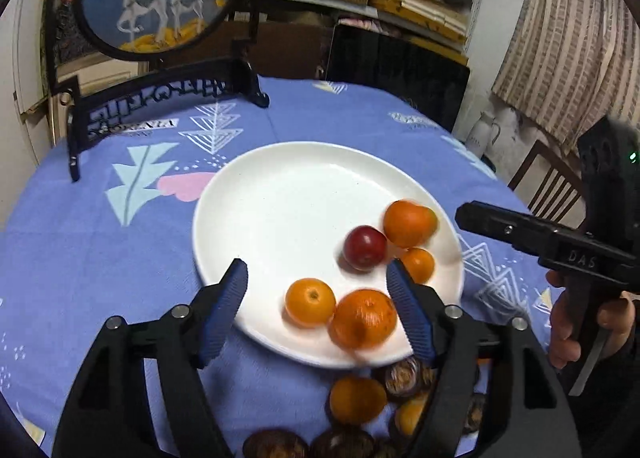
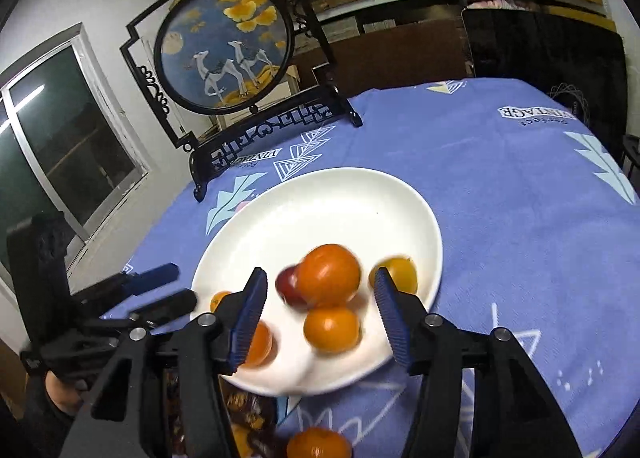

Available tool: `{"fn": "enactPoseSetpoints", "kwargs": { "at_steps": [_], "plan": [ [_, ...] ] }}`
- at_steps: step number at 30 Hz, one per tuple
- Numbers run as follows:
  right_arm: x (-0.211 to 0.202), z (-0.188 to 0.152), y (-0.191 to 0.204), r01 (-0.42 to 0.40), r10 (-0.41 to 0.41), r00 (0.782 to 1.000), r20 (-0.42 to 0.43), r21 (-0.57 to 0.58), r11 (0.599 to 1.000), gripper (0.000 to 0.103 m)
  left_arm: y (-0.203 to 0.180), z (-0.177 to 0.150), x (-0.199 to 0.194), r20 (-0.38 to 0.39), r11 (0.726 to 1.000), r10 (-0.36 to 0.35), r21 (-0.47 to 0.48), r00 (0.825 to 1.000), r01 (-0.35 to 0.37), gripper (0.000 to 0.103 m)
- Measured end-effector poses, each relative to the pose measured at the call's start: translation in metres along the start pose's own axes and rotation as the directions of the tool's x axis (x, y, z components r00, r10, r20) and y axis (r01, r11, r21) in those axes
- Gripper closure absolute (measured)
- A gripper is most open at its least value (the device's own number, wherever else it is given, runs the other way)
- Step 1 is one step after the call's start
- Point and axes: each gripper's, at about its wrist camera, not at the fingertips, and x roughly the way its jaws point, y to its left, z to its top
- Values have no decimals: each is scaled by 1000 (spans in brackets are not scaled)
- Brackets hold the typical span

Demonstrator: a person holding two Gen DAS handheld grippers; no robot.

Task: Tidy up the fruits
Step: 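Carry both oranges onto the white plate and open both tools, then grasp the leafy mandarin with the left tool while the right tool grasps a dark brown fruit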

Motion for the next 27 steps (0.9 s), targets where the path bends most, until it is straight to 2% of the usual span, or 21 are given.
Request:
{"fn": "enactPoseSetpoints", "kwargs": {
  "at_steps": [4, 12, 15, 18, 20, 23, 27],
  "plan": [
    [-22, -21, 2, -7, 7, 1000, 9, -1, 1000, 45, -3, -26, -37, 21, 999, -20, 33, 1000, 19, 33],
    [-54, -76, -2, -5, 5, 1000, -7, 15, 1000, 42, 15, -95, -91, -11, 999, 27, 47, 1000, -26, 33],
    [-54, -93, -3, 17, -16, 999, -28, 14, 1000, 42, 26, -116, -94, -42, 998, 50, 30, 998, -48, 33],
    [-50, -105, -4, 5, -3, 998, -57, 37, 999, 42, 37, -125, -91, -63, 998, 61, -4, 996, -61, 33],
    [-51, -109, -1, 7, -5, 998, -60, 39, 999, 42, 42, -127, -88, -68, 997, 71, -21, 995, -72, 44],
    [-56, -111, 3, 12, -10, 999, -49, 29, 999, 42, 51, -128, -84, -77, 995, 67, -63, 995, -72, 52],
    [-59, -113, 5, 13, -12, 999, -50, 22, 1000, 42, 54, -128, -73, -87, 995, 49, -81, 995, -56, 52]
  ]
}}
